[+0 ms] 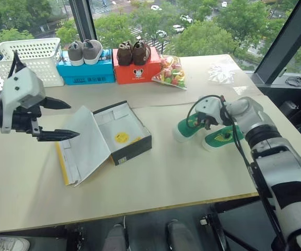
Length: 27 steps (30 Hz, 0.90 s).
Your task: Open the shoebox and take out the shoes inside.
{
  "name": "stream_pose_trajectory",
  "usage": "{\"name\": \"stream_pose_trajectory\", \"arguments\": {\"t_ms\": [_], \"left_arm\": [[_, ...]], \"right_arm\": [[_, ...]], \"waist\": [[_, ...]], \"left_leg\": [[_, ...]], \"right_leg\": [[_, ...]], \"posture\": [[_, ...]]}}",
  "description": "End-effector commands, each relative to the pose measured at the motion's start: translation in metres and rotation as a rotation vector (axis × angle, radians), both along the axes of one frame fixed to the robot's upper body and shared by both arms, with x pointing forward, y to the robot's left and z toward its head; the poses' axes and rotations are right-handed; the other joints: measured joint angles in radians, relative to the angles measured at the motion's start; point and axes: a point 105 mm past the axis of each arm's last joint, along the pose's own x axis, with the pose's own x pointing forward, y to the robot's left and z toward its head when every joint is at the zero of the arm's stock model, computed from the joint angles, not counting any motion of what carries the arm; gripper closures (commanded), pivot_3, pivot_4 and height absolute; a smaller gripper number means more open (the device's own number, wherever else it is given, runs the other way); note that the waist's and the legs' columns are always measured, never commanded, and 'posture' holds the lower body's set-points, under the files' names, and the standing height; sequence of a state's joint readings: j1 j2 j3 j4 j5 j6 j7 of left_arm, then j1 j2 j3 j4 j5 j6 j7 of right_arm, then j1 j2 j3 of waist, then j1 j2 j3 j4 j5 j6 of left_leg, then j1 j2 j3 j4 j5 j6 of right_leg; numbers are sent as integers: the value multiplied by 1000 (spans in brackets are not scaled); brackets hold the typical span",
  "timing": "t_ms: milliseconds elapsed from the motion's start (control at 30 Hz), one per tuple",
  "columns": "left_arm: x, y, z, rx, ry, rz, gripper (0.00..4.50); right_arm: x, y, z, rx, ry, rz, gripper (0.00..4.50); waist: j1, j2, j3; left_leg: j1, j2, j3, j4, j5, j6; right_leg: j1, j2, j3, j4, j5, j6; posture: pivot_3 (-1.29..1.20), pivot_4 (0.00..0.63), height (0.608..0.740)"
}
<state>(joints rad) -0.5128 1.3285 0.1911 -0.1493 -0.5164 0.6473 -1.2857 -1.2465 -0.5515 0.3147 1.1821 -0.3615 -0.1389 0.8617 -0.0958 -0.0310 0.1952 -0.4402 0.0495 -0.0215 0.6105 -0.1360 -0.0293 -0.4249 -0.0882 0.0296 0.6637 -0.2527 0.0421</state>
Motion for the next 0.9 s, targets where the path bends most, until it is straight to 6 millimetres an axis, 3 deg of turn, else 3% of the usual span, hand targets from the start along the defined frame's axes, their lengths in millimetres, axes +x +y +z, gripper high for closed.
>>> {"name": "stream_pose_trajectory", "arguments": {"t_ms": [33,200,333,467,533,633,700,767,833,900], "left_arm": [[-6,3,10,4,-42,19,0],[-6,2,6,-30,-48,37,0],[-6,-2,1,-136,-38,56,0],[-14,-8,6,-336,-56,57,0],[-9,-18,6,-544,-123,97,0],[-14,-34,-8,-732,-148,146,0],[-23,-35,-15,-880,-173,207,0],[-31,-34,-23,-964,-190,266,0],[-41,-39,-44,-939,-130,307,0],[-49,-40,-64,-922,-71,370,0]], "right_arm": [[6,5,47,69,-153,18,1690],[5,3,89,69,-268,29,55],[-10,-1,100,156,-134,60,55],[-55,17,96,375,136,244,55],[-88,22,77,491,322,336,55],[-130,32,61,669,533,408,55],[-165,42,76,958,730,501,55],[-200,42,80,1101,931,584,55],[-211,39,65,1150,983,513,55],[-209,35,44,1193,942,369,55]], "waist": [[0,0,0],[1,0,0],[3,0,0],[16,1,0],[28,0,0],[48,0,0],[51,0,0],[51,0,0],[59,-4,-3],[62,-10,-6]], "left_leg": [[0,0,0,0,0,0],[0,0,0,0,0,0],[0,0,0,0,0,0],[0,0,0,0,0,0],[-1,0,-1,1,-1,1],[0,0,-2,4,-1,1],[1,0,-2,7,-1,1],[-1,0,-1,9,-1,1],[0,0,-2,13,-1,1],[6,0,-2,13,-3,2]], "right_leg": [[0,0,0,0,0,0],[0,0,0,0,0,0],[0,0,0,0,0,0],[0,0,0,0,0,0],[1,0,0,0,0,0],[4,0,-1,1,1,1],[5,-1,0,2,1,2],[4,-1,2,1,4,2],[6,0,1,1,5,2],[15,1,0,-1,4,2]], "posture": [[0,150,740],[0,150,740],[0,150,740],[0,150,740],[0,150,740],[0,150,740],[0,150,740],[0,150,740],[0,150,740],[0,150,740]]}}
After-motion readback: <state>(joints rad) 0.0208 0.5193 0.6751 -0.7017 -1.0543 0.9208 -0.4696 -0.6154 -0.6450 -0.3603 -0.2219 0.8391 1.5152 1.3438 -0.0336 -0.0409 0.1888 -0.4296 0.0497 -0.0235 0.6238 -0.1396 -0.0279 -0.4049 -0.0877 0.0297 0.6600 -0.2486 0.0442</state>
